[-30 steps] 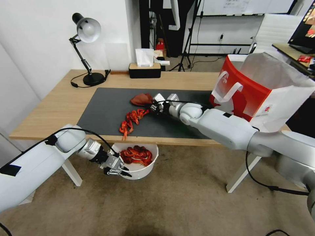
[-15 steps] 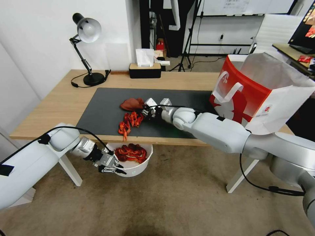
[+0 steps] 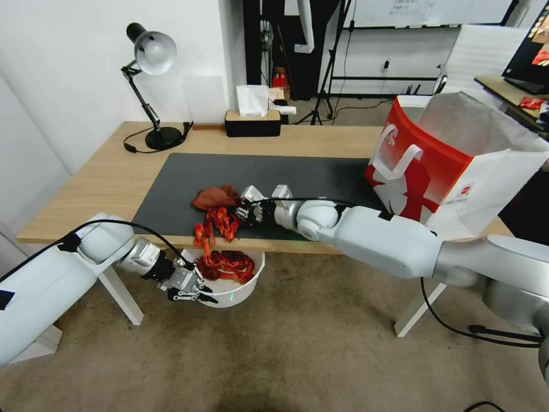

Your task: Sweep shrimp from table into container with towel, then put container into takeout bag.

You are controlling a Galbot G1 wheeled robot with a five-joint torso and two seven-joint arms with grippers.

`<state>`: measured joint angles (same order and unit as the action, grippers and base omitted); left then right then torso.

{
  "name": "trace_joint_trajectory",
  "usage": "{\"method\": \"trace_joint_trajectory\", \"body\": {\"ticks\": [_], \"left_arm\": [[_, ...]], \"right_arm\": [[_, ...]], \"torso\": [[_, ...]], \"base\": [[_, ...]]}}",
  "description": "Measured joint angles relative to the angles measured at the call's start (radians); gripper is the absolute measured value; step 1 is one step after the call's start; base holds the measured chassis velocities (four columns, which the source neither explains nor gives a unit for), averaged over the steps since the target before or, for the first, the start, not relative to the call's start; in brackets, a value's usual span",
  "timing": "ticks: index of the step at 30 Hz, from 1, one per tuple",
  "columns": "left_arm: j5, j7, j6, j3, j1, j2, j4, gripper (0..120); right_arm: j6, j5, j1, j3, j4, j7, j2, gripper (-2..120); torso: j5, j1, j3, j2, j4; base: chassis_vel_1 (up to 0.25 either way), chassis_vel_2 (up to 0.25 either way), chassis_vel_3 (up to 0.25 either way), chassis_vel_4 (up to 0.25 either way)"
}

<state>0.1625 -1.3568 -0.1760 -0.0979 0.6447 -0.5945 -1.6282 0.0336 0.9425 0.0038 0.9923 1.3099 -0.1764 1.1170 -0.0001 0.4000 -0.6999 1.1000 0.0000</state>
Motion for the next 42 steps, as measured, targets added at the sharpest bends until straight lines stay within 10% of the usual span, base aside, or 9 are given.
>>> {"method": "trace_joint_trajectory", "body": {"ticks": [42], "left_arm": [[0.006, -0.001, 0.002, 0.043, 0.035, 0.021, -0.022, 0]], "right_arm": [[0.003, 0.014, -0.039, 0.105, 0.401, -0.001, -0.188, 8]], "torso": [[0.0001, 0.0, 0.0, 0.0, 0.0]], "base": [[0.0, 0.0, 0.0, 0.0]]}}
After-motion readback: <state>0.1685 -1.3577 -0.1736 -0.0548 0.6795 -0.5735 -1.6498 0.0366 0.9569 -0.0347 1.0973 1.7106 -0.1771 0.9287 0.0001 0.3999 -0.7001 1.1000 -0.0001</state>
